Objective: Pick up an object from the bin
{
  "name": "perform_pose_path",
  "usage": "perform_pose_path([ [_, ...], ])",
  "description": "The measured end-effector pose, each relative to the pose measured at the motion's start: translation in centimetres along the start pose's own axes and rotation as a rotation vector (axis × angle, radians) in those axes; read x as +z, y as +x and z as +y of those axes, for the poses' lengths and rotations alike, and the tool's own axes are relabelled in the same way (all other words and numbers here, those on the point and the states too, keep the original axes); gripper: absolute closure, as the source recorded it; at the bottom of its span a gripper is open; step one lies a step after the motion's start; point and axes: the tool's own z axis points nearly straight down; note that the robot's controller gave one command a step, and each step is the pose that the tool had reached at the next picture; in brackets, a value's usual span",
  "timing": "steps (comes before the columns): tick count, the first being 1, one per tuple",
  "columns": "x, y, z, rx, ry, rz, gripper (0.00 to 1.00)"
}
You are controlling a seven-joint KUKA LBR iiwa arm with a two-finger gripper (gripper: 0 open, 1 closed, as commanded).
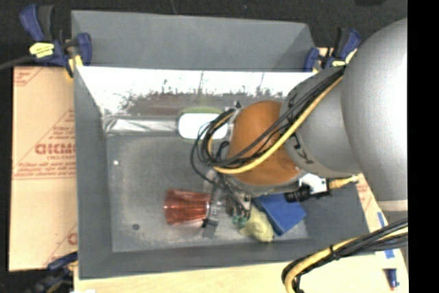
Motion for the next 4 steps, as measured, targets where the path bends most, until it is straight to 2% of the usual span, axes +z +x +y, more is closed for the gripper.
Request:
perform_pose_path([
  [1,0.0,-0.2,0.2,0.040,0.000,-0.003,0.00],
  [2,-3.9,-4.9,-1.5,-0.103,0.000,-0.004,0.00],
  [3,-2.1,-3.9,-0.4,-0.072,0.000,-0.001,0.00],
  [4,-0.8,-0.7,3.8,-0.126,0.000,-0.015,0.00],
])
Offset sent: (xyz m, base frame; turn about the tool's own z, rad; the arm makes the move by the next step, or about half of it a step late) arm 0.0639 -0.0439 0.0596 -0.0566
